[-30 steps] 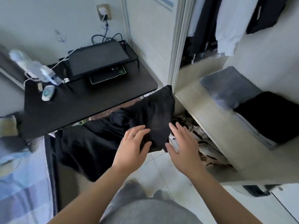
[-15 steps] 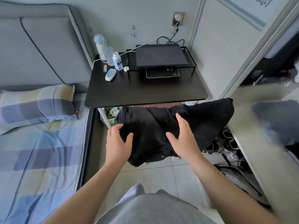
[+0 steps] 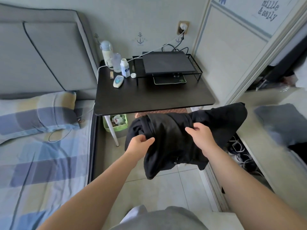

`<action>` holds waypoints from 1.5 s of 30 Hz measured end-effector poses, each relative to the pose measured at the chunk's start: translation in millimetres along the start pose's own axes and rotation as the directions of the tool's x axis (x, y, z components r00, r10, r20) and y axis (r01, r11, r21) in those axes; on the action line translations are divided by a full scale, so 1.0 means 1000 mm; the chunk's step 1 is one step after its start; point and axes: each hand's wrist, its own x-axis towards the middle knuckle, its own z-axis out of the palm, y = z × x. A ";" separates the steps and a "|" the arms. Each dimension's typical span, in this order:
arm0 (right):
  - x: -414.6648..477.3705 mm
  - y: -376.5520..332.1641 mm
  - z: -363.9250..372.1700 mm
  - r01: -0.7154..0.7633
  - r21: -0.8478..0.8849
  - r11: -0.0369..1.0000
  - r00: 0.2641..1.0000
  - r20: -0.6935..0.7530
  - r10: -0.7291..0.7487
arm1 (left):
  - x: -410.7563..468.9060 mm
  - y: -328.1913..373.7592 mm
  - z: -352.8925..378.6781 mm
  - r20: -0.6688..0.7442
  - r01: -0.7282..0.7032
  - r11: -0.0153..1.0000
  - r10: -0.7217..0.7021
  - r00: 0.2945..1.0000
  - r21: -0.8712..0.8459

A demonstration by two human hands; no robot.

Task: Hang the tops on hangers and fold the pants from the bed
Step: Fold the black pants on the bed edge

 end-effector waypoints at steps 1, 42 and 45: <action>-0.002 0.000 -0.001 0.012 -0.027 1.000 1.000 -0.004 -0.012 | -0.001 0.001 -0.002 0.006 -0.010 1.000 0.010 1.000 0.001; -0.011 -0.304 -0.168 0.569 0.514 0.642 0.734 0.036 -0.678 | -0.109 0.286 -0.064 -0.559 -0.568 0.823 0.481 0.676 0.021; -0.020 -0.336 -0.175 0.596 0.536 0.598 0.700 0.018 -0.714 | -0.122 0.310 -0.082 -0.622 -0.629 0.777 0.493 0.609 0.000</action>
